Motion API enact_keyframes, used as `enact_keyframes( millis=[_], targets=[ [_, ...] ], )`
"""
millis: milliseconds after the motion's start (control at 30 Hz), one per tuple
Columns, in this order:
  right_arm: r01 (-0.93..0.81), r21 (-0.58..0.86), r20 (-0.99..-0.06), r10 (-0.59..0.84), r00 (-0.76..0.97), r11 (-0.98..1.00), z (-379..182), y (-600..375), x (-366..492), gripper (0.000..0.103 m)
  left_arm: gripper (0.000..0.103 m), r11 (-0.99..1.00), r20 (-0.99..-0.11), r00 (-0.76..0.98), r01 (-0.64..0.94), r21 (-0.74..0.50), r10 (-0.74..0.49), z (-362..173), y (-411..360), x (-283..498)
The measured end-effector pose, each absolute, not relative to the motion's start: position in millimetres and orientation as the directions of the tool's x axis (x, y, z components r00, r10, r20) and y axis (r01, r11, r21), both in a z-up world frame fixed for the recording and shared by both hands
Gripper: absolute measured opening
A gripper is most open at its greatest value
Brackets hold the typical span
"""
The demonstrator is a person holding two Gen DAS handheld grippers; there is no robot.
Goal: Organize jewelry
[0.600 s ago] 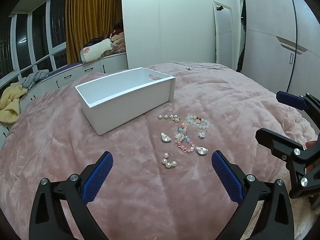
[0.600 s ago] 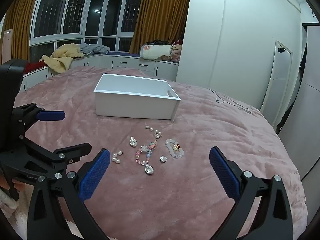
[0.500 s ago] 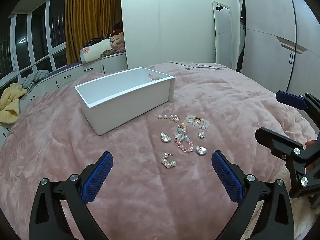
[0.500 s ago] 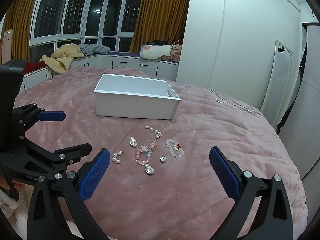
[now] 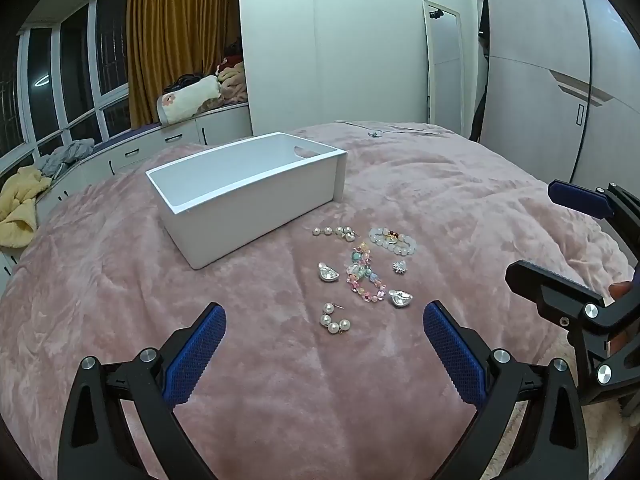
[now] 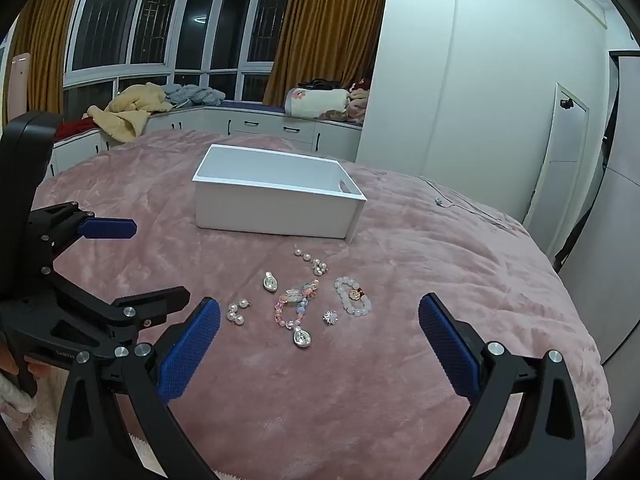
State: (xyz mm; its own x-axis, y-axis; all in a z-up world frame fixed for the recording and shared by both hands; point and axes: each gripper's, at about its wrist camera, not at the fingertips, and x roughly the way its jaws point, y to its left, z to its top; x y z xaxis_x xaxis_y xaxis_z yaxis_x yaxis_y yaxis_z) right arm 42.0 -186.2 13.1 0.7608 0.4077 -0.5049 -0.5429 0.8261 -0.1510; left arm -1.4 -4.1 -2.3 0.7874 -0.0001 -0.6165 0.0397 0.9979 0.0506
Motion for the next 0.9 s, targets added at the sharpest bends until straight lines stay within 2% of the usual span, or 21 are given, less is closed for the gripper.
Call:
enact_keyframes(
  millis=[900],
  targets=[
    [-0.548, -0.159, -0.509, 0.407, 0.759, 0.821, 9.4, -185.3, 40.9, 0.098, 0.1, 0.998, -0.627, 0.779, 0.042, 0.049, -0.002, -4.6, -1.9, 0.5]
  ],
)
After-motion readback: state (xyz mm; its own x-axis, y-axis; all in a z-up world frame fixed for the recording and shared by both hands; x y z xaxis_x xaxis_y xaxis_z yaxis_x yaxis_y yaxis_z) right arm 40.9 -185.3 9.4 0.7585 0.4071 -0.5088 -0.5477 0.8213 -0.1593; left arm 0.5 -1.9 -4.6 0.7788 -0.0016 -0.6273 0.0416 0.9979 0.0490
